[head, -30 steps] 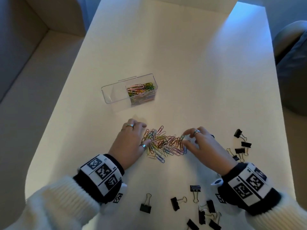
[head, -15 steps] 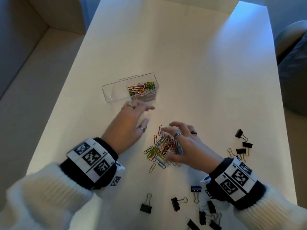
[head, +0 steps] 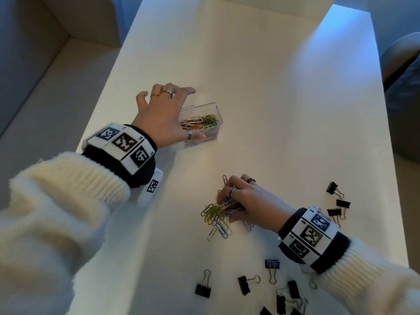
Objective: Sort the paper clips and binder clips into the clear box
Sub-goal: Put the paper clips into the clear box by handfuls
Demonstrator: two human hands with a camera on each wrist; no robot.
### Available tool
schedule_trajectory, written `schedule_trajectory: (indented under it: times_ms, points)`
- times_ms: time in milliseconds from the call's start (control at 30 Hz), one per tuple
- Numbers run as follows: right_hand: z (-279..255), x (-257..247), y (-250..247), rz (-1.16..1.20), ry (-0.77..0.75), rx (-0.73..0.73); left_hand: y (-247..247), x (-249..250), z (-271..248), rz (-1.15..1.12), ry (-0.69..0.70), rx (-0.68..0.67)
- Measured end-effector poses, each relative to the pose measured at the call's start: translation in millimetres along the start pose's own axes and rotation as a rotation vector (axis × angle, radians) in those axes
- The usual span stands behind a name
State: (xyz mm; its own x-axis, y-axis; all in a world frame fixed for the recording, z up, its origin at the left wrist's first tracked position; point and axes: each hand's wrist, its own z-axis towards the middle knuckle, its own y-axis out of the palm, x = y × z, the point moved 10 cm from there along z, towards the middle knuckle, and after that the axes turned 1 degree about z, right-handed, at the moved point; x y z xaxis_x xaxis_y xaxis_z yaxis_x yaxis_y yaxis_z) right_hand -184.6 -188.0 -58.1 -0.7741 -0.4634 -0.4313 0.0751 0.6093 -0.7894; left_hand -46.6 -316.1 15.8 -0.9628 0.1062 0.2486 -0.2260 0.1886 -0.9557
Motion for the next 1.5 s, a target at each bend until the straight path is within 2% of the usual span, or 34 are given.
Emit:
schedule_trajectory:
  times_ms: [167, 500, 700, 900, 1100, 1267, 1333, 1433, 1500]
  points:
    - [6.1, 8.6, 0.9, 0.015, 0.063, -0.039, 19.8, -2.6, -0.6, -0.024, -0.001, -0.099]
    - [9.3, 25.7, -12.3, 0.228, 0.126, 0.051, 26.3, -1.8, -10.8, -0.138, 0.061, -0.069]
    - [-0.9, 34.1, -57.0, 0.285, 0.167, 0.299, 32.8, -3.1, -31.1, -0.168, 0.063, -0.091]
    - [9.1, 1.8, -121.8, 0.363, 0.027, 0.661, 38.7, 4.0, -42.8, -0.140, 0.047, -0.086]
    - [39.6, -25.3, -107.5, 0.187, -0.052, 0.634, 41.0, 5.5, -42.5, -0.070, 0.044, -0.053]
    - [11.3, -19.5, -116.8, 0.315, -0.094, 0.816, 40.8, 7.7, -43.3, -0.040, 0.060, -0.060]
    - [6.7, -22.1, -110.7, 0.229, -0.115, 0.789, 40.3, 7.7, -43.7, -0.038, 0.060, -0.050]
    - [22.2, -26.9, -86.3, -0.120, -0.068, 0.598, 39.4, 8.9, -43.7, -0.029, 0.068, -0.034]
    - [27.6, -22.7, -81.8, -0.192, -0.038, 0.547, 40.1, 9.0, -43.6, -0.018, 0.069, -0.033]
